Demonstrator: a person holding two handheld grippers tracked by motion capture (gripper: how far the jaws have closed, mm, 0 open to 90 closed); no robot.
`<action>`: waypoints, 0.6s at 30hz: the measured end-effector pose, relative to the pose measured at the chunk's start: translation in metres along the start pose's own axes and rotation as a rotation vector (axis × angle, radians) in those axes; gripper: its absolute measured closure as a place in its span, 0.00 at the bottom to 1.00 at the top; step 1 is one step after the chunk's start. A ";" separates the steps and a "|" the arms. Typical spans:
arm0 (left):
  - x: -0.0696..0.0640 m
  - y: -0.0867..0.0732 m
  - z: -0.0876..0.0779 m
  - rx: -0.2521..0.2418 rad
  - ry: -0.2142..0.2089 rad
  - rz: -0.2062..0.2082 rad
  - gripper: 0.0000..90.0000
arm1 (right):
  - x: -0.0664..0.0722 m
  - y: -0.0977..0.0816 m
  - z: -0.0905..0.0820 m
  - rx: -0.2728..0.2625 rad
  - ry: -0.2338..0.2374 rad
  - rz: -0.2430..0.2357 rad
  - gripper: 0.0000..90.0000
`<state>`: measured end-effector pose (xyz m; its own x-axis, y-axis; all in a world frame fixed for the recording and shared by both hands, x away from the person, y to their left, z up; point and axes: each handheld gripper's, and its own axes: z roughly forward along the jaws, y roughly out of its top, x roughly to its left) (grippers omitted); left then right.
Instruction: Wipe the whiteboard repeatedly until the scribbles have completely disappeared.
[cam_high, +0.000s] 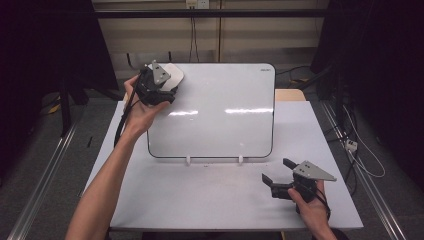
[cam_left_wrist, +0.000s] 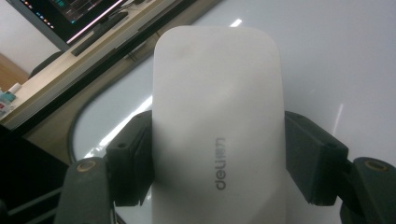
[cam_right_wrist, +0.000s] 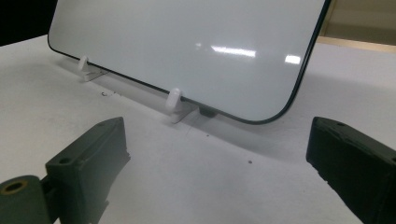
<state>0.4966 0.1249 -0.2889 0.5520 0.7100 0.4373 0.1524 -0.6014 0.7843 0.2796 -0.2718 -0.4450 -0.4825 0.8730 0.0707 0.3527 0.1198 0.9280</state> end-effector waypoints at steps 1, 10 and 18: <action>-0.003 -0.002 0.000 0.001 -0.006 0.006 0.35 | 0.000 0.000 0.000 0.001 0.000 0.000 0.06; -0.025 -0.014 -0.004 0.001 -0.012 0.025 0.35 | 0.001 0.000 0.000 0.001 0.002 0.000 0.06; -0.046 -0.027 -0.006 -0.001 -0.043 0.039 0.35 | 0.001 0.000 0.001 0.002 0.001 -0.003 0.06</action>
<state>0.4621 0.1108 -0.3272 0.5922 0.6696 0.4482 0.1293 -0.6280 0.7674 0.2798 -0.2708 -0.4451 -0.4841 0.8723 0.0685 0.3529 0.1230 0.9275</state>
